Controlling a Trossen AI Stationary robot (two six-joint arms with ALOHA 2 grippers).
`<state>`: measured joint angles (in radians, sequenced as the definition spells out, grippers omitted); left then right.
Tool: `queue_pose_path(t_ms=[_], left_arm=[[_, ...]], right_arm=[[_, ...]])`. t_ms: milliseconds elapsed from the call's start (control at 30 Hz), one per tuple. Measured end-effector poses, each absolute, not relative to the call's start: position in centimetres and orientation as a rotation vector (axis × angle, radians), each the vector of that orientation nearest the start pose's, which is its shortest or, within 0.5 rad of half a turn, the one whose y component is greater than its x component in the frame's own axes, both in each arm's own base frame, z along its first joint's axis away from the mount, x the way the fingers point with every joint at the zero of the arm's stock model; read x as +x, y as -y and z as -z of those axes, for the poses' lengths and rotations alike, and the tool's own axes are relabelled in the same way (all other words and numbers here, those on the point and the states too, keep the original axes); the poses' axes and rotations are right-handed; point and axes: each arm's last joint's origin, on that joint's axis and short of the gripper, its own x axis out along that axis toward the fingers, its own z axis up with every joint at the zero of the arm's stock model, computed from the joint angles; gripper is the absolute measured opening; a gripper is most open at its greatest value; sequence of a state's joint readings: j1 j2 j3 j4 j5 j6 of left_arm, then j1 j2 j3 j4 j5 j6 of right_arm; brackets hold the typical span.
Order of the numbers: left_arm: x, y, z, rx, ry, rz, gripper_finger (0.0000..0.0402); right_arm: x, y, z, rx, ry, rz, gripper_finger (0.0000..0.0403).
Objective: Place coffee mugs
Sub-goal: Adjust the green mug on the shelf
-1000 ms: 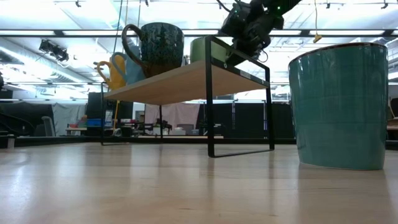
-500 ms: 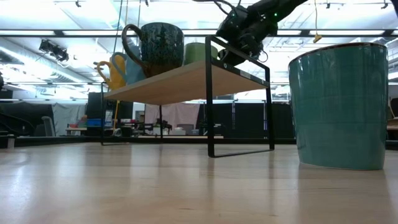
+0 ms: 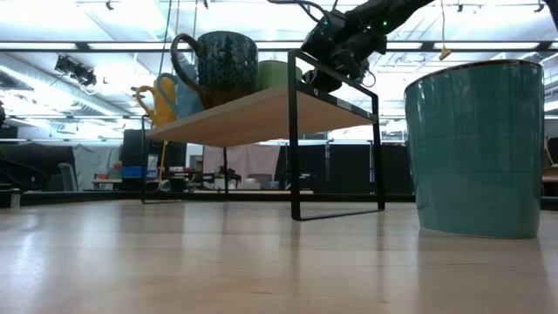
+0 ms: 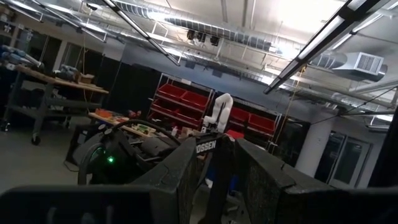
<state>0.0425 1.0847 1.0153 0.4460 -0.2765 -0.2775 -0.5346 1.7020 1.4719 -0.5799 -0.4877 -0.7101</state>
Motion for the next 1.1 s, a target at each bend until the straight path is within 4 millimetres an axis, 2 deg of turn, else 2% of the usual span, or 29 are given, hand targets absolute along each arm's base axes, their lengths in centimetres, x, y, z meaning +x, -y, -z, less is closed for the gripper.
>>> queue_pose_path(t_ms=[233,667,1100], left_arm=[[23.37,-1.79,-41.47,-0.316,0.414,-0.262,0.0116],[23.37,-1.79,-41.47,-0.316,0.414,-0.262,0.0116],[23.37,-1.79,-41.47,-0.316,0.415,-0.262,0.0116]], right_arm=[[32.63,17.75,-30.02,-0.283,-0.677,-0.2,0.0071],[32.78,17.91,-30.2,-0.286,-0.669,-0.16,0.0108],[32.77,17.94,-30.19,-0.258,-0.675,-0.145,0.0112]])
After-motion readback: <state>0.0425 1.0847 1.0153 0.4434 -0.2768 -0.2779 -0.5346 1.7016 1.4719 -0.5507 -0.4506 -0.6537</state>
